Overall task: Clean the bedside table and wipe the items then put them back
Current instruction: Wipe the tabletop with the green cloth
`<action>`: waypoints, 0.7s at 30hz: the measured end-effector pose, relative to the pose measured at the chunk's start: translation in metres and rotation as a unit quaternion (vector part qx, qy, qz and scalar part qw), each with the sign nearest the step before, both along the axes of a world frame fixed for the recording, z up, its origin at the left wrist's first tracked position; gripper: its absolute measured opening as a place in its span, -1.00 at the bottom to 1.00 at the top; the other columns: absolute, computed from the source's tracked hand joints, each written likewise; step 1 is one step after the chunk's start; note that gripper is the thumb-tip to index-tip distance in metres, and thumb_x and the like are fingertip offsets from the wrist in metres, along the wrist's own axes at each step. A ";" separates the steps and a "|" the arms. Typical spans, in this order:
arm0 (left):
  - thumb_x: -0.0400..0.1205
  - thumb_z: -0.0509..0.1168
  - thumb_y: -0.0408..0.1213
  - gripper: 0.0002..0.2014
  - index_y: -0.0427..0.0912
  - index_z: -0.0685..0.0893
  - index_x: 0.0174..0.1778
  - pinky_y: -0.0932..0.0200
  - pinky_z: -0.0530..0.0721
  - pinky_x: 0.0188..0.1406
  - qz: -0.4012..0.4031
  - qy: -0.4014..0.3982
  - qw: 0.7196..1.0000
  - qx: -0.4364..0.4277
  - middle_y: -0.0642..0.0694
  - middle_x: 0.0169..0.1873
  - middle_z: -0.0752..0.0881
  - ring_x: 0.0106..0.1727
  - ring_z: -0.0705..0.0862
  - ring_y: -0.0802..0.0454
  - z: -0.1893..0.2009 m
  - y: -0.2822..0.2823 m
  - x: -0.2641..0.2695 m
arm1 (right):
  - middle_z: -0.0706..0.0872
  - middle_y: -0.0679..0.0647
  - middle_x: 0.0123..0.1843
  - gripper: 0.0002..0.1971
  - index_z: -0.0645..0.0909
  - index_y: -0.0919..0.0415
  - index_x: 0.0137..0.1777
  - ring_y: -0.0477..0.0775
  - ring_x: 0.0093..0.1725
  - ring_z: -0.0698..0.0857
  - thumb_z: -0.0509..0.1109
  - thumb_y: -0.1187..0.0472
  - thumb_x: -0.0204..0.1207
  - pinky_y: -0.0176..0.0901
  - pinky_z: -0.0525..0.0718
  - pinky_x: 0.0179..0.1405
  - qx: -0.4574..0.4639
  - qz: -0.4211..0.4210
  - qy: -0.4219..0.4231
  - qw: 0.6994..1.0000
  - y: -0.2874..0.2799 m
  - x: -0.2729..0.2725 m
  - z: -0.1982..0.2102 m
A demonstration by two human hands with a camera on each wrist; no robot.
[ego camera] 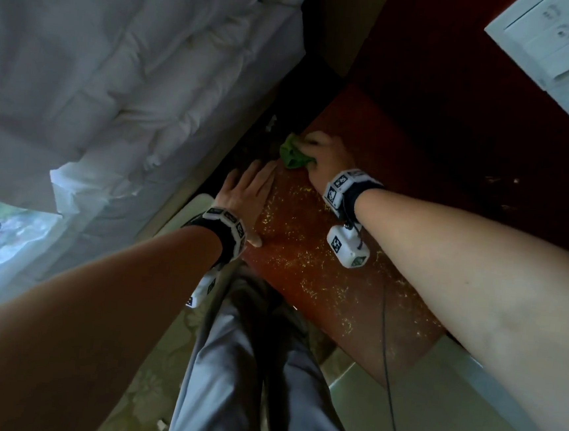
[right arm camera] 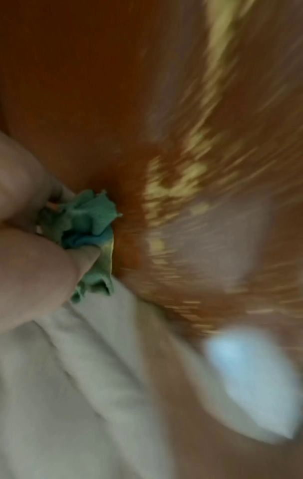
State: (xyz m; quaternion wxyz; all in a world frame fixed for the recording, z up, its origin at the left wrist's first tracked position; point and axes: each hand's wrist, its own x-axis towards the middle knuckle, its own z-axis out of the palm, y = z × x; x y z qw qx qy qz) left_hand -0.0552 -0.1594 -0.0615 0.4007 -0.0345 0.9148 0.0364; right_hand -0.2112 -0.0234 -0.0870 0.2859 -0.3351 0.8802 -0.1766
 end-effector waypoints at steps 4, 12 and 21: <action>0.26 0.58 0.27 0.43 -0.16 -0.34 0.72 -0.25 -0.09 0.68 -0.010 -0.005 1.000 -0.026 -0.07 0.69 -0.40 0.73 -0.28 -0.16 0.002 0.004 -0.001 | 0.47 -0.04 0.50 -0.47 0.58 -0.23 0.42 0.12 0.39 0.48 0.23 0.37 0.59 -0.12 0.48 0.40 0.046 0.045 -0.050 0.997 0.020 0.037 -0.003; 0.22 0.57 0.32 0.45 -0.17 -0.29 0.73 -0.28 -0.08 0.66 -0.028 0.009 0.999 -0.040 -0.12 0.71 -0.32 0.73 -0.25 -0.18 0.005 0.007 -0.007 | 0.69 -0.10 0.30 -0.58 0.71 -0.05 0.29 0.06 0.22 0.67 0.31 0.39 0.55 -0.09 0.65 0.25 0.044 0.027 -0.103 0.993 0.041 0.024 0.033; 0.18 0.56 0.36 0.52 -0.20 -0.42 0.68 -0.26 -0.19 0.66 -0.082 -0.005 0.996 -0.037 -0.17 0.68 -0.43 0.71 -0.34 -0.17 0.007 0.017 -0.022 | 0.56 0.12 0.34 -0.57 0.65 0.12 0.39 0.22 0.25 0.60 0.28 0.40 0.55 -0.07 0.63 0.19 -0.012 -0.242 0.005 0.970 0.071 -0.024 0.030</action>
